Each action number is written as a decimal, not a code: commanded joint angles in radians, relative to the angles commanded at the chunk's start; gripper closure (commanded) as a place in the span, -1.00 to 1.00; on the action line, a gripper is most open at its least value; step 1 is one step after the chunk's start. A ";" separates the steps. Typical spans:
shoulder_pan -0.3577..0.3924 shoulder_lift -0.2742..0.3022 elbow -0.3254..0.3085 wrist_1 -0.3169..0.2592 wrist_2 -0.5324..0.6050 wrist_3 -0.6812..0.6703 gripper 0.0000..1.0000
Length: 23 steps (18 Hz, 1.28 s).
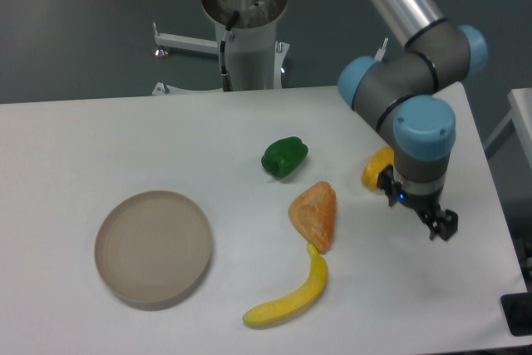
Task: Pick up the yellow pepper from the table
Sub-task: 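Move the gripper over the small yellow pepper and lower it, then close the gripper fingers around the yellow pepper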
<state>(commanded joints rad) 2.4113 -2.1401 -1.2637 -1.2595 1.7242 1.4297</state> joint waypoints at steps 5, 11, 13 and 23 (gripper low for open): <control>0.034 0.054 -0.141 0.031 -0.003 0.029 -1.00; 0.051 0.083 -0.213 0.069 0.000 0.052 -1.00; 0.051 0.088 -0.233 0.071 0.002 0.052 -1.00; 0.049 0.086 -0.286 0.110 0.003 0.051 -1.00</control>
<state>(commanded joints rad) 2.4605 -2.0540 -1.5493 -1.1490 1.7273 1.4803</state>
